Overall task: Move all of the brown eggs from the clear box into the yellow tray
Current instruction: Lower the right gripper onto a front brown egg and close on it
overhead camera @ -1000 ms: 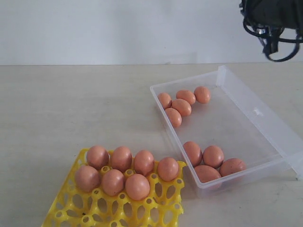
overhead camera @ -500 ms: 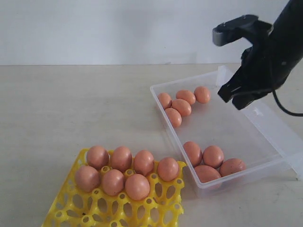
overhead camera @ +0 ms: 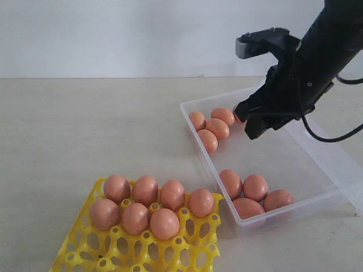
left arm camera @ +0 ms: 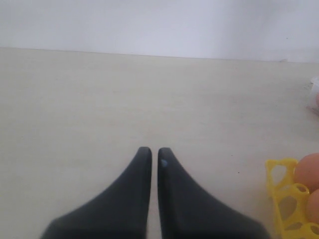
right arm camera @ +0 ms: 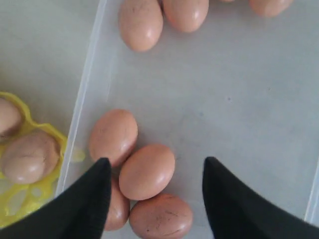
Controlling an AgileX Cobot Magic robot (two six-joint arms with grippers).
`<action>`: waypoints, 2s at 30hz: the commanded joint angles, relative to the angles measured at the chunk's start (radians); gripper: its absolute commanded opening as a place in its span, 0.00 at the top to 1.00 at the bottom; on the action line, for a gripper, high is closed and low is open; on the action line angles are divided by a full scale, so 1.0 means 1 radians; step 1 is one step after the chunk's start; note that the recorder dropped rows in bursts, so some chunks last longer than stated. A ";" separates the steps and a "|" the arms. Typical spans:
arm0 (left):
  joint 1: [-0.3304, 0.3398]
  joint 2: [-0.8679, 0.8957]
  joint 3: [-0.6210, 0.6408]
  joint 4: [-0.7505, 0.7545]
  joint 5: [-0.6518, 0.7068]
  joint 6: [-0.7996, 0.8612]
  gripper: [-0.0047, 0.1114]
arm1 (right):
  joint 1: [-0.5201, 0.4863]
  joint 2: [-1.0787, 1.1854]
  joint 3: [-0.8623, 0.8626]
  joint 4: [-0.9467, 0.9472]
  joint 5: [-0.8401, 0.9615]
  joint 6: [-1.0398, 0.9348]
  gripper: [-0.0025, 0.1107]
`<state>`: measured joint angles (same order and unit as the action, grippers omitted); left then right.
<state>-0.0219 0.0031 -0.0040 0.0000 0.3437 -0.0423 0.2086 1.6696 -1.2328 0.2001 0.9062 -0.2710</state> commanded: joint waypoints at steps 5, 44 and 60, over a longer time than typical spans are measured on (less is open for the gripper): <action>-0.001 -0.003 0.004 0.000 -0.006 0.004 0.92 | 0.002 0.125 -0.005 0.003 0.072 0.181 0.49; -0.001 -0.003 0.004 0.000 -0.006 0.004 0.92 | 0.002 0.329 -0.005 0.003 -0.023 0.174 0.98; -0.001 -0.003 0.004 0.000 -0.006 0.004 0.92 | 0.000 0.181 0.041 -0.002 -0.221 0.161 0.98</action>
<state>-0.0219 0.0031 -0.0040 0.0000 0.3437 -0.0423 0.2092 1.9092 -1.2220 0.1877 0.7509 -0.1177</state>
